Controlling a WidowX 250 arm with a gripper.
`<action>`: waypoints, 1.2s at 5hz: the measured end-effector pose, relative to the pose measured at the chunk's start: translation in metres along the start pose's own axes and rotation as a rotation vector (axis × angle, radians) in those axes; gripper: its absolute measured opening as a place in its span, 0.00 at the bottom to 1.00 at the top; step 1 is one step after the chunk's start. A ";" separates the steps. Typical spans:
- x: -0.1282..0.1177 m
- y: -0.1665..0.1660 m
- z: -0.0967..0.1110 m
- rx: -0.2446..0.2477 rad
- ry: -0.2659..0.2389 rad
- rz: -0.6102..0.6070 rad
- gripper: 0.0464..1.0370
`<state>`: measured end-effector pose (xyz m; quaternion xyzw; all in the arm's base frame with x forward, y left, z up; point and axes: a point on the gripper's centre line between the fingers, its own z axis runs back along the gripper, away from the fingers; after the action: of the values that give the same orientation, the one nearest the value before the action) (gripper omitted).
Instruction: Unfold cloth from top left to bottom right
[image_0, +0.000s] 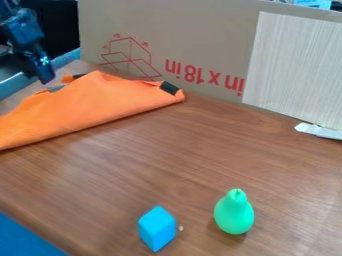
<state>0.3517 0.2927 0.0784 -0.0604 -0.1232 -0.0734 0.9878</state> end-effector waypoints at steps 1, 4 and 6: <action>0.002 -0.008 -0.014 0.000 0.018 -0.012 0.96; 0.013 -0.019 -0.028 0.050 0.061 -0.002 0.89; 0.014 -0.016 -0.029 0.086 0.078 0.027 0.34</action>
<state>0.3689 0.2711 0.0557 -0.0167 -0.0867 -0.0570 0.9945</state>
